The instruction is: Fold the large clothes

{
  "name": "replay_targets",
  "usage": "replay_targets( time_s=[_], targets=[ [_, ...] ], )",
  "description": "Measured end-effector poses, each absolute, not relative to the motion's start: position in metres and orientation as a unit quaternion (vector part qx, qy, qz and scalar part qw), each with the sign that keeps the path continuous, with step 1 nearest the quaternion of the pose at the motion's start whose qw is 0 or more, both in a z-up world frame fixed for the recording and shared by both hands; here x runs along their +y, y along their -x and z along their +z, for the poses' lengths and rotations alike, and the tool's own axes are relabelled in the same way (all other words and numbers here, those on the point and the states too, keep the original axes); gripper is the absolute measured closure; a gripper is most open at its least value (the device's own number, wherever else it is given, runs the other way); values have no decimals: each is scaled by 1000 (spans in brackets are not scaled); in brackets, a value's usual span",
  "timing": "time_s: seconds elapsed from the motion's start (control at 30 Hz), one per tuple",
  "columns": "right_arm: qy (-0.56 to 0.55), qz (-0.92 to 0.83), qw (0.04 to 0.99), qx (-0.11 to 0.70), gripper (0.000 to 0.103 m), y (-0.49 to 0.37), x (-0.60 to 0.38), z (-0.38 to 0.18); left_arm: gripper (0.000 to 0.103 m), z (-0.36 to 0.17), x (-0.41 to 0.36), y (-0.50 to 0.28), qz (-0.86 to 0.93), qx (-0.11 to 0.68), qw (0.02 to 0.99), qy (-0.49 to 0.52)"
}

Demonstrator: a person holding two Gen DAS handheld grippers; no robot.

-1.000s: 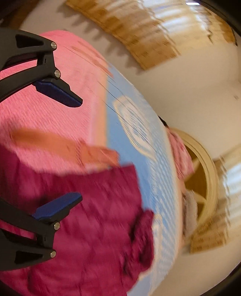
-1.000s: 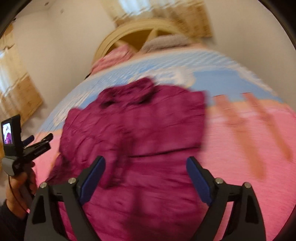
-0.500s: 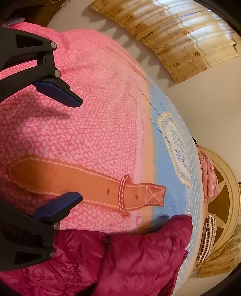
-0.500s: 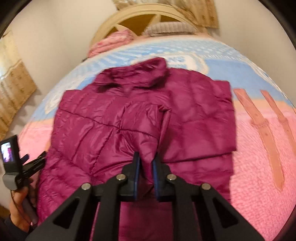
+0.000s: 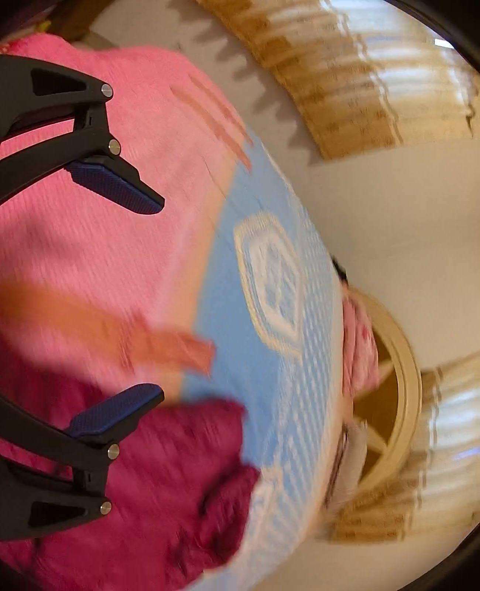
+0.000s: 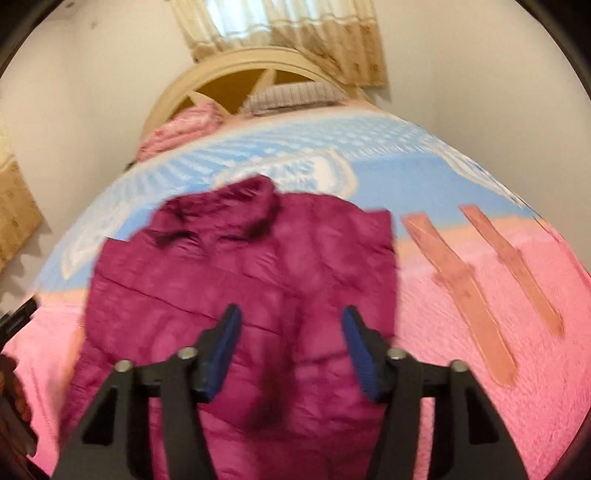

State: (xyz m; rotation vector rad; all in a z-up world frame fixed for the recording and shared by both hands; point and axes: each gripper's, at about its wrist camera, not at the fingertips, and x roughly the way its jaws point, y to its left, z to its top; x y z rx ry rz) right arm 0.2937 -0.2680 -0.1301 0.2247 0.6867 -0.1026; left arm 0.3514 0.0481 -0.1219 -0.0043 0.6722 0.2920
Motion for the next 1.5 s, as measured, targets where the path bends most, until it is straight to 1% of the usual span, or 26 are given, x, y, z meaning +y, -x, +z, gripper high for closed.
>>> replay_targets(
  time_s=[0.07, 0.1, 0.2, 0.27, 0.37, 0.4, 0.5, 0.63, 0.77, 1.5],
  targets=[
    [-100, -24, 933, 345, 67, -302, -251, -129, 10, -121, 25, -368, 120, 333, 935, 4],
    [-100, -9, 931, 352, 69, -310, -242, -131, 10, -125, 16, -372, 112, 338, 935, 4],
    [-96, -4, 927, 362, 72, -327, -231, -145, 10, -143, -12, -394, 77, 371, 925, 14],
    [-106, 0, 921, 374, 72, -337, -232, -157, 10, -160, -28, -403, 56, 391, 919, 19],
    [-101, 4, 918, 384, 72, -347, -233, -172, 10, -195, -52, -418, 46, 419, 907, -24],
    [-95, -1, 917, 387, 74, -351, -235, -179, 10, -206, -55, -421, 56, 425, 903, -39],
    [-86, 1, 916, 391, 75, -357, -234, -192, 5, -222, -50, -426, 56, 428, 902, -27],
    [-51, -4, 918, 393, 75, -360, -225, -205, 1, -225, -49, -428, 57, 433, 899, -21],
    [-46, -10, 918, 393, 76, -361, -224, -210, 1, -227, -44, -432, 56, 441, 896, -9],
    [-29, -26, 919, 392, 77, -363, -219, -214, 1, -230, -45, -429, 57, 436, 898, -10]
  ],
)
